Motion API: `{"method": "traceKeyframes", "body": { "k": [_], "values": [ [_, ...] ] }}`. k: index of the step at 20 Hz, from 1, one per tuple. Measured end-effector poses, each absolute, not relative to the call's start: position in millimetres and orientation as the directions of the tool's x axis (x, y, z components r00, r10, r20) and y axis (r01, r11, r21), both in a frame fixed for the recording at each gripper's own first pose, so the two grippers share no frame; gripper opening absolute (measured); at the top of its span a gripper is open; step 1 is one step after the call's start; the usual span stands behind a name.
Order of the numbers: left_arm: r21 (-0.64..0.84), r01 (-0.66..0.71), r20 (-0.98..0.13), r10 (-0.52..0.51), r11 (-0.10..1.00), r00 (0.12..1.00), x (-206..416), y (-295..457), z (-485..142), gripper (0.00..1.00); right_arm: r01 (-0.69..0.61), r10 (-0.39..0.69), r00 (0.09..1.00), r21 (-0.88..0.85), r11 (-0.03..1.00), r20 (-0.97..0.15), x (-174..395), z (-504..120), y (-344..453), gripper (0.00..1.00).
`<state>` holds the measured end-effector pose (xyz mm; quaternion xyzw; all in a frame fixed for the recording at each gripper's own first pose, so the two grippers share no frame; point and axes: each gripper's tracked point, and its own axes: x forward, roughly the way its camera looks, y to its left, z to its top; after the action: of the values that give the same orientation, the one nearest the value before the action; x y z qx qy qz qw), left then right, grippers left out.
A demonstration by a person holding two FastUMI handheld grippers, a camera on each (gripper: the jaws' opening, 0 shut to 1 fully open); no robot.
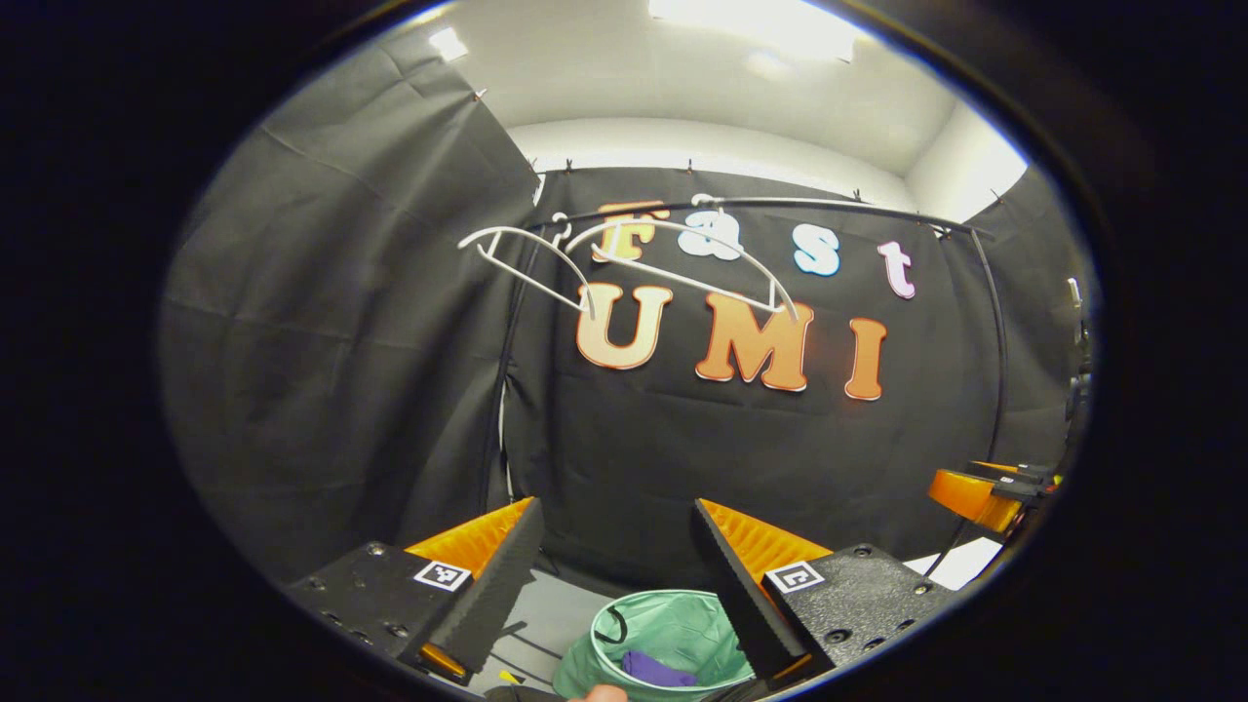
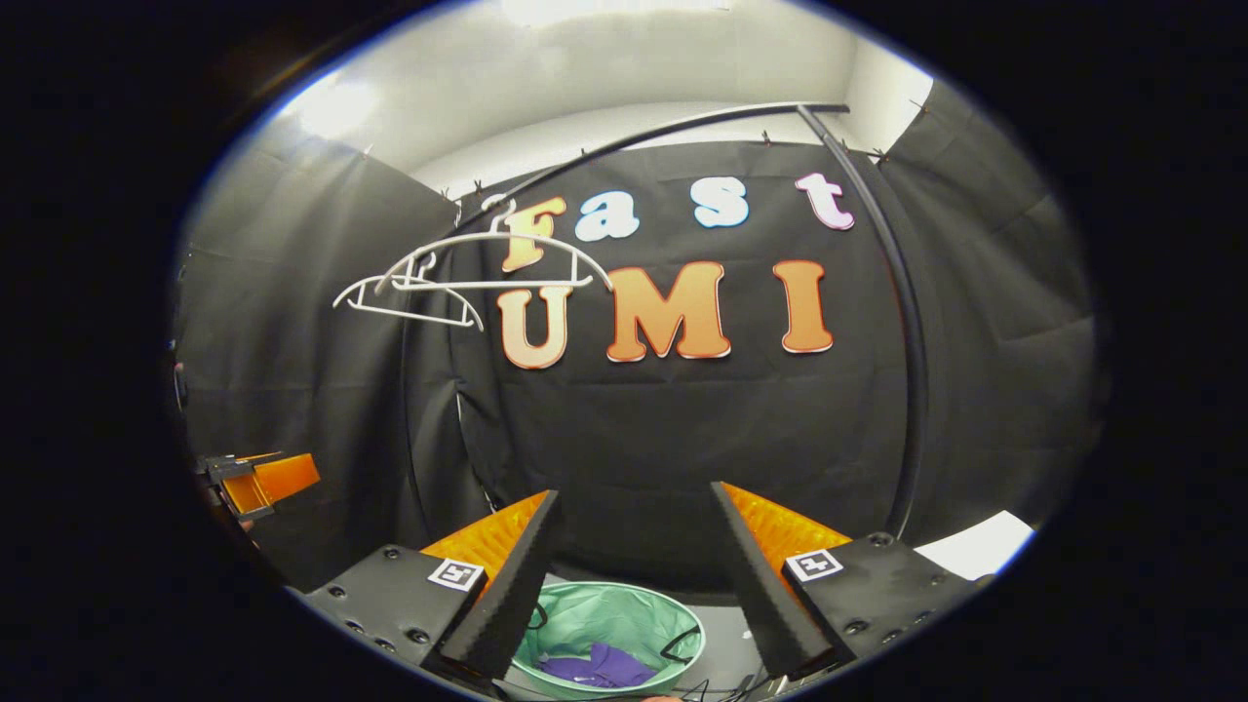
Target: Grasp the clothes on the hanger with both hands and then place them into the laundry hamper below.
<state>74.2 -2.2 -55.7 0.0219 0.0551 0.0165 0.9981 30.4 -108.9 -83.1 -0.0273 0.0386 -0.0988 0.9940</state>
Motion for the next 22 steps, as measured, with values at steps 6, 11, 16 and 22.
{"method": "traceKeyframes", "body": {
  "k": [6, 11, 16, 22],
  "values": [
    [0.117, -0.139, -0.031, 0.144, 0.983, 0.989, 12.5, 15.9, -1.3, 0.91, 0.146, -0.147, 0.989, -0.054, 0.988, -0.005, -24.0, -47.4, -93.7, 1.00],
    [0.096, -0.160, 0.011, 0.160, 0.982, 0.987, -25.9, 17.8, 22.2, 0.91, 0.123, -0.121, 0.992, -0.080, 0.989, 0.035, -58.4, -13.5, -87.8, 0.96],
    [0.117, -0.068, -0.021, 0.071, 0.991, 0.997, -33.0, -7.4, 23.6, 0.99, 0.151, -0.146, 0.987, -0.083, 0.985, 0.072, -73.6, -2.9, -94.8, 0.92],
    [0.108, -0.008, -0.022, 0.010, 0.994, 1.000, -35.9, -23.0, 25.3, 0.95, 0.158, -0.151, 0.986, -0.100, 0.982, 0.072, -73.8, -10.3, -96.5, 0.96]
  ]
}}
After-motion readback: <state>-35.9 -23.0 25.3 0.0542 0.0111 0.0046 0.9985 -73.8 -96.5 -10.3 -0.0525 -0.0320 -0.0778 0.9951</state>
